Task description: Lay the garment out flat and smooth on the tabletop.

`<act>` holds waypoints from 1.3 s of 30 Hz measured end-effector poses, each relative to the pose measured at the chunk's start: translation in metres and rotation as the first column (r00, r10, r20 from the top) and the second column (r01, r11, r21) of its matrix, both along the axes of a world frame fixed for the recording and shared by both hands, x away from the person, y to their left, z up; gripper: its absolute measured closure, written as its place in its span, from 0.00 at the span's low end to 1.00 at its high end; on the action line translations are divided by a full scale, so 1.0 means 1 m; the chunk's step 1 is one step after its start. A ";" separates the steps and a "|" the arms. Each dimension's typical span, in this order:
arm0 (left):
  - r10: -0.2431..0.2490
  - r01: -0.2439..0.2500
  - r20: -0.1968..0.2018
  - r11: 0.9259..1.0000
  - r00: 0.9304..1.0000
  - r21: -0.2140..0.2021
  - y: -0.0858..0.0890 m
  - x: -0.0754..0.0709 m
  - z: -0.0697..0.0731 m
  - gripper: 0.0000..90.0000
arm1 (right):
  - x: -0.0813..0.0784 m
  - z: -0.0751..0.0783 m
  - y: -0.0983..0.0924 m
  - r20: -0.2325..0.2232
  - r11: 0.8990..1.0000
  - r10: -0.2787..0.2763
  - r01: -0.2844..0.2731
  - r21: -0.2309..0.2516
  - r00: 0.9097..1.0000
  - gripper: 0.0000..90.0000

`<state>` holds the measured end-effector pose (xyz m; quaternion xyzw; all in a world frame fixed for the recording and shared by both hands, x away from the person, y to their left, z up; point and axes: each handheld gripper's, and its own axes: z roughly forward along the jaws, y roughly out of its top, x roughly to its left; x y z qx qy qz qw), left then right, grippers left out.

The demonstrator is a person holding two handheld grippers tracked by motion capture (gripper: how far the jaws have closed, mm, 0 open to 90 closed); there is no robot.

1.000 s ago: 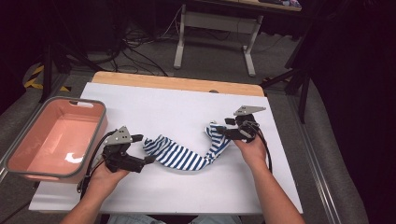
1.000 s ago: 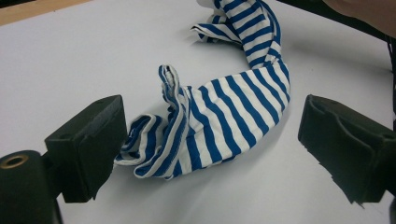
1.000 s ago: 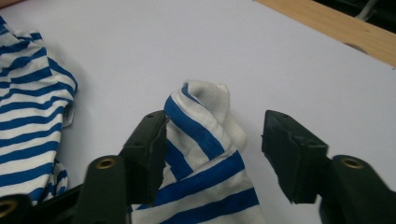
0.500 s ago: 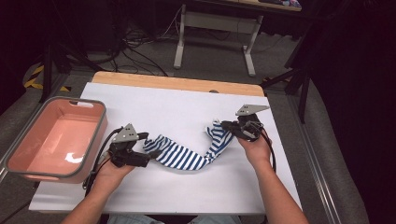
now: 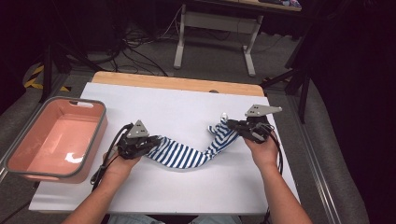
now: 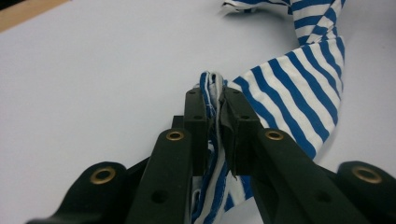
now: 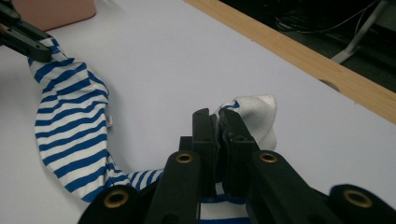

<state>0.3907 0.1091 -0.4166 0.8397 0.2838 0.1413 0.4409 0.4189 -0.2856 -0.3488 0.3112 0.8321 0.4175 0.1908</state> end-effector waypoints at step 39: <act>0.066 -0.063 -0.087 0.997 0.994 0.041 0.044 -0.033 -0.015 0.95 | -0.014 -0.036 -0.074 -0.130 0.965 -0.250 0.258 0.043 0.959 0.75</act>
